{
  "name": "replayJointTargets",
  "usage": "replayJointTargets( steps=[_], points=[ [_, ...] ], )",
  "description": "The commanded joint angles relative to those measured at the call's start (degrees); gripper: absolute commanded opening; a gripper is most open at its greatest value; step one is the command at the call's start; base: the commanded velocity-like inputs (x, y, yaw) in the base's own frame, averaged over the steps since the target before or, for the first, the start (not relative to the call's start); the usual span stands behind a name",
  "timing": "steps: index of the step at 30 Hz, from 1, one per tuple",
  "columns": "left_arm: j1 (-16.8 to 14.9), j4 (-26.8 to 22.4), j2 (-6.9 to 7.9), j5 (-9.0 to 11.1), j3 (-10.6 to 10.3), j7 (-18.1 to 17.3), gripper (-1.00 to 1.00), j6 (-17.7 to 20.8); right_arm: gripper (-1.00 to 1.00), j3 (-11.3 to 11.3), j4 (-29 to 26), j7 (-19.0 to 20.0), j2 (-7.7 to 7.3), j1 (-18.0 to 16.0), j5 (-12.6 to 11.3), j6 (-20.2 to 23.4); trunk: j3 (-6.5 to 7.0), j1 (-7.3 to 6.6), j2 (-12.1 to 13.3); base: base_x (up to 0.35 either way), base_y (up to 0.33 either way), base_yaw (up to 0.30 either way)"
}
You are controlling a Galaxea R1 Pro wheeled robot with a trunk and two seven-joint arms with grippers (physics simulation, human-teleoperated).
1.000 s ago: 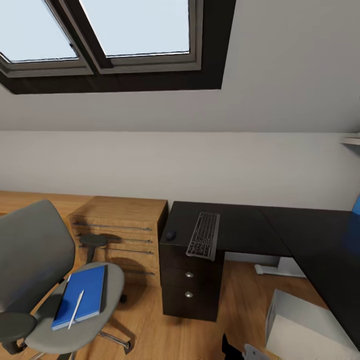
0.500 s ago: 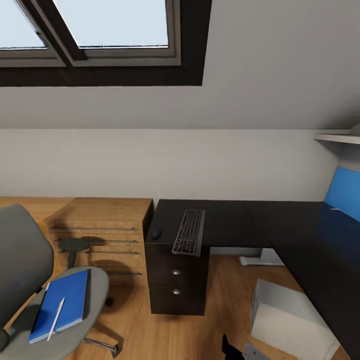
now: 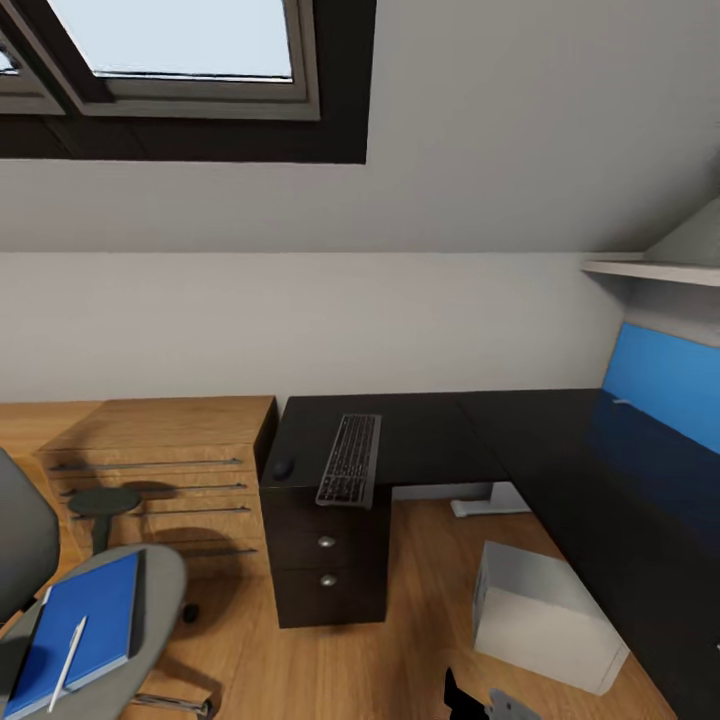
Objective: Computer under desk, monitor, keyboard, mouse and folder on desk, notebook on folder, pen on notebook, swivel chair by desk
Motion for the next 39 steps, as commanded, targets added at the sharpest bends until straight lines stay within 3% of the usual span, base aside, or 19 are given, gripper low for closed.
replayJointTargets(
  steps=[1, 11, 21, 39],
  points=[
    [-0.03, 0.0, 0.0, 0.46, -0.5, 0.24, 1.0, -0.16, 1.0, 0.22, 0.09, 0.37, 0.02, -0.06, -0.61, -0.2, -0.14, 0.0, -0.04, 0.0, 0.0, -0.167],
    [-0.03, 0.01, 0.07, 0.46, -0.42, 0.24, 1.0, -1.14, 1.0, 0.31, 0.11, 0.37, 0.02, -0.04, -0.61, -0.2, -0.89, 0.0, -0.04, -0.001, 0.01, -0.158],
    [-0.03, 0.78, 0.08, 0.46, -0.41, 0.24, 1.0, -2.35, 1.0, 0.37, 0.09, 0.37, 0.02, -0.02, -0.52, -0.12, -1.66, 0.0, -0.04, -0.085, 0.193, -0.108],
    [-0.02, 0.79, 0.08, 0.55, -0.41, 0.32, 1.0, -3.78, 1.0, 0.48, 0.03, 0.46, 0.05, -0.05, -0.52, -0.19, 0.53, -3.96, 7.18, -0.001, 0.002, -0.012]
  ],
)
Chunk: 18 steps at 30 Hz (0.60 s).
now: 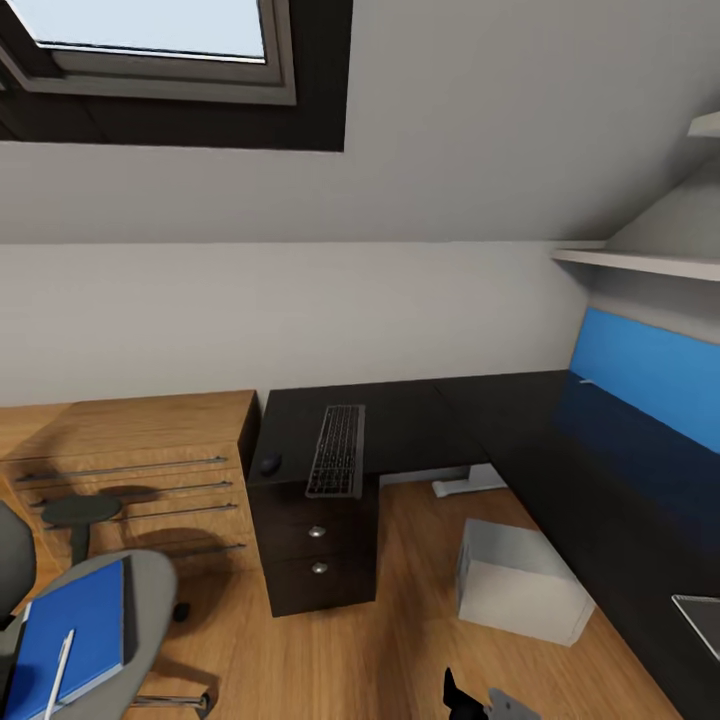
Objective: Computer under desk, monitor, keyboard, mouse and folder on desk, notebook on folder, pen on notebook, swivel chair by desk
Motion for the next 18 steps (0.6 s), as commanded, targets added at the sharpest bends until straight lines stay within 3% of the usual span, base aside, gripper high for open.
replayJointTargets(
  steps=[1, 18],
  points=[
    [-0.03, 0.01, -0.01, 0.4, -0.49, 0.24, 1.0, -0.14, 1.0, 0.21, 0.08, 0.38, 0.02, -0.05, -0.61, -0.21, 0.12, -0.23, 0.38, 0.0, 0.0, 0.0],
    [-0.04, 0.01, 0.06, 0.56, -0.39, 0.34, 1.0, -0.14, 1.0, 0.15, 0.14, 0.38, 0.12, -0.05, -0.61, -0.21, 3.17, -3.96, 7.2, 0.0, 0.0, 0.0]
  ],
)
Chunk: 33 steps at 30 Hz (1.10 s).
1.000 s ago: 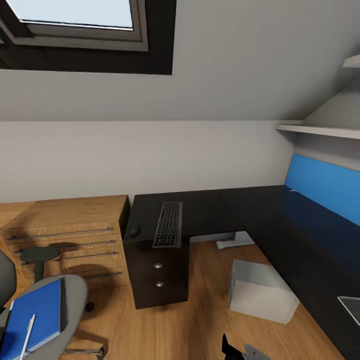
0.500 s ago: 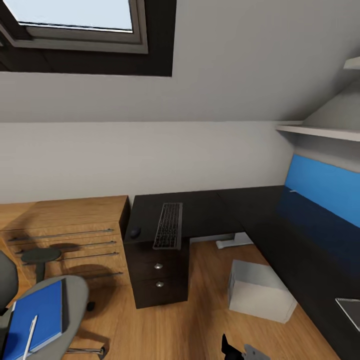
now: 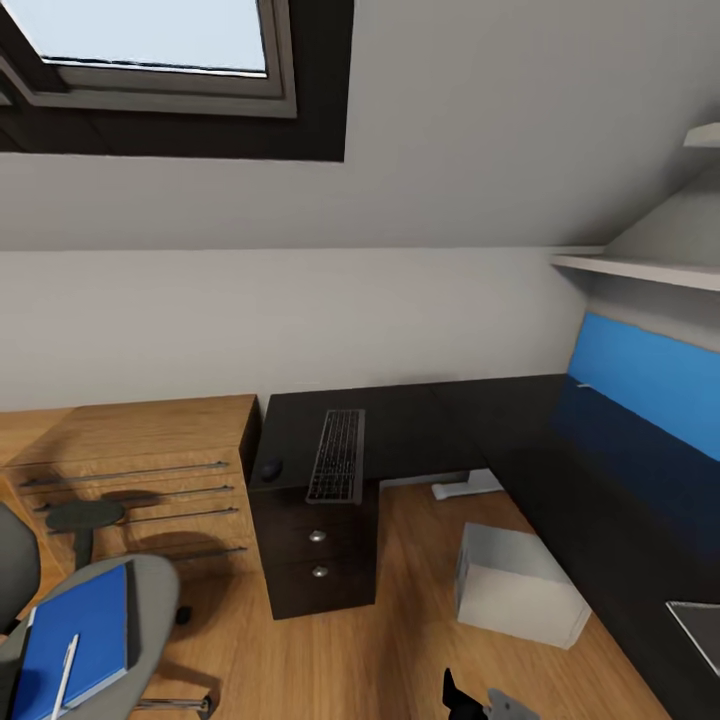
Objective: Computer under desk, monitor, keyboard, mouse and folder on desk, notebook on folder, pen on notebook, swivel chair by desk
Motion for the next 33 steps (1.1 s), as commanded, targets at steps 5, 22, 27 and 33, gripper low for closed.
replayJointTargets(
  steps=[5, 22, 27, 33],
  points=[
    [-0.03, 0.01, 0.01, 0.51, -0.41, 0.23, 1.0, -0.14, 1.0, 0.29, 0.11, 0.38, 0.11, -0.03, -0.6, -0.21, 0.71, -1.1, 1.98, 0.0, 0.0, -0.19],
    [-0.03, 0.01, 0.01, 0.51, -0.33, 0.23, 1.0, -0.14, 1.0, 0.36, 0.1, 0.38, 0.13, -0.03, -0.57, -0.21, 2.63, -4.84, 8.79, 0.0, 0.0, -0.184],
    [-0.03, -0.28, 0.02, 0.36, -0.53, 0.27, 1.0, -4.22, 1.0, 1.95, -0.28, 0.38, 0.09, -0.02, 5.29, -0.48, 3.26, -5.93, 10.8, 0.0, 0.0, -0.118],
    [-0.03, -11.54, -0.41, -0.13, -0.9, 1.34, 1.0, -8.92, 1.0, 2.5, -9.38, -1.67, -2.18, -0.38, 8.98, 1.87, 4.29, -7.25, 13.21, 0.0, 0.0, -0.017]
  ],
)
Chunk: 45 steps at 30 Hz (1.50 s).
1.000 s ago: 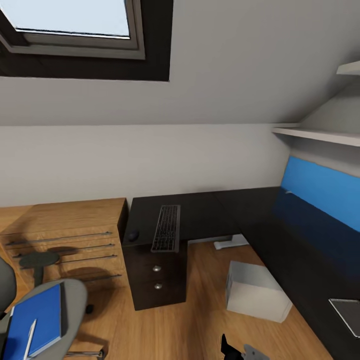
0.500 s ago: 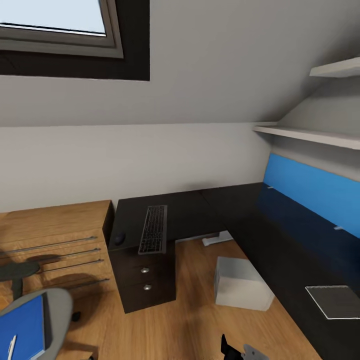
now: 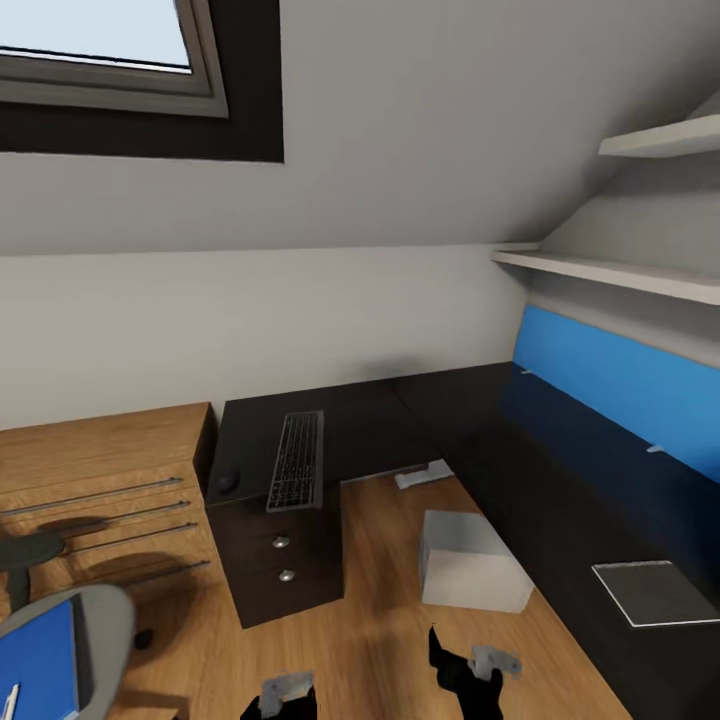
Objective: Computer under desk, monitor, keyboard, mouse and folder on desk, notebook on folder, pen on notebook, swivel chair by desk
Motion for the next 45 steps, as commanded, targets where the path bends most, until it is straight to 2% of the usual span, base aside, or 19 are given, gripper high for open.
replayJointTargets(
  steps=[1, 2, 5, 6, 8, 9, 10, 11, 12, 13, 16, 19, 21, 22, 25, 28, 36, 45],
  points=[
    [-0.05, -1.82, 0.04, 0.35, -0.44, 0.94, 1.0, 0.13, 1.0, 0.36, -1.63, -0.74, -0.58, -0.11, -0.53, 1.02, 0.1, -0.22, 0.36, 0.0, 0.0, -0.005],
    [-0.05, -5.74, 0.07, 0.3, -0.45, 2.57, 1.0, 1.81, 1.0, 0.37, -5.58, -2.93, -1.93, -0.27, -0.38, 4.48, 0.28, -0.44, 0.76, 0.0, 0.0, -0.003],
    [-0.05, -13.33, 0.21, 0.26, -0.44, 6.5, 1.0, 7.18, 1.0, 0.36, -13.87, -6.73, -4.55, -0.49, -0.29, 11.82, 0.82, -1.1, 1.97, 0.0, 0.0, -0.002],
    [-0.05, -19.95, 0.46, 0.24, -0.41, 9.98, 1.0, 12.35, 1.0, 0.24, -20.58, -9.57, -6.39, -0.56, -0.27, 17.58, 0.99, -1.32, 2.37, 0.0, 0.0, 0.0],
    [-0.05, -27.45, 0.95, 0.25, -0.38, 13.84, 1.0, 18.13, 1.0, 0.08, -27.47, -12.7, -8.11, -0.63, -0.32, 23.79, 1.35, -1.76, 3.17, 0.0, 0.0, 0.0],
    [-0.05, -35.05, 1.82, 0.35, -0.38, 17.87, 1.0, 23.88, 1.0, -0.33, -33.85, -16.06, -9.77, -0.68, -0.39, 30.37, 1.53, -1.98, 3.57, 0.0, 0.0, 0.0],
    [-0.05, -38.62, 2.32, 0.43, -0.4, 19.8, 1.0, 26.6, 1.0, -0.71, -36.77, -17.78, -10.54, -0.7, -0.42, 33.67, 1.71, -2.2, 3.97, 0.0, 0.0, 0.0],
    [-0.05, -47.5, 3.45, 0.71, -0.34, 24.65, 1.0, 33.67, 1.0, -2.75, -44.59, -22.62, -12.29, -0.74, -0.52, 42.73, 1.89, -2.41, 4.37, 0.0, 0.0, 0.0],
    [-0.05, -49.68, 3.69, 0.79, -0.3, 25.8, 1.0, 35.47, 1.0, -3.84, -46.88, -23.96, -12.66, -0.75, -0.57, 45.24, 2.07, -2.63, 4.77, 0.0, 0.0, 0.0],
    [-0.05, -52.88, 4.04, 0.92, -0.19, 27.46, 1.0, 38.11, 1.0, -6.51, -50.6, -25.95, -13.18, -0.74, -0.82, 48.95, 2.25, -2.85, 5.17, 0.0, 0.0, 0.0],
    [-0.05, -56.49, 4.49, 1.91, -0.12, 29.44, 1.0, 41.5, 1.0, -12.2, -55.31, -28.42, -13.78, -0.57, -1.77, 53.61, 2.61, -3.29, 5.98, 0.0, 0.0, 0.0],
    [-0.05, -56.77, 4.58, 2.54, -0.44, 29.91, 1.0, 42.33, 1.0, -13.66, -56.23, -28.83, -13.98, -0.5, -1.96, 54.54, 2.61, -3.29, 5.98, 0.0, 0.0, 0.0],
    [-0.05, -56.66, 4.83, 3.04, -1.23, 30.2, 1.0, 42.85, 1.0, -14.61, -56.14, -28.93, -14.22, -0.41, -1.85, 55.03, 2.61, -3.29, 5.98, 0.0, 0.0, 0.0],
    [-0.05, -55.43, 5.16, 3.24, -2.26, 30.32, 1.0, 43.06, 1.0, -14.99, -55.27, -28.97, -14.39, -0.37, -1.44, 55.19, 2.61, -3.29, 5.98, 0.0, 0.0, 0.0],
    [-0.05, -53.77, 5.35, 3.25, -3.93, 30.37, 1.0, 43.1, 1.0, -15.14, -54.76, -29.03, -14.43, -0.35, -0.97, 55.24, 2.61, -3.29, 5.98, 0.0, 0.0, 0.0],
    [-0.05, -53.22, 5.41, 3.27, -4.63, 30.39, 1.0, 43.03, 1.0, -15.2, -54.89, -29.2, -14.39, -0.34, -0.99, 55.26, 2.61, -3.29, 5.98, 0.0, 0.0, 0.0],
    [-0.05, -52.71, 5.45, 3.33, -5.28, 30.4, 1.0, 42.82, 1.0, -15.1, -55.18, -29.29, -14.12, -0.26, -1.13, 54.63, 2.61, -3.29, 5.98, 0.012, -0.01, -0.032],
    [-0.05, -51.04, 5.45, 3.14, -6.82, 30.48, 1.0, 42.44, 1.0, -15.0, -54.07, -29.36, -13.68, -0.25, -0.93, 52.95, 2.61, -3.29, 5.98, 0.203, -0.202, -0.032]
  ],
)
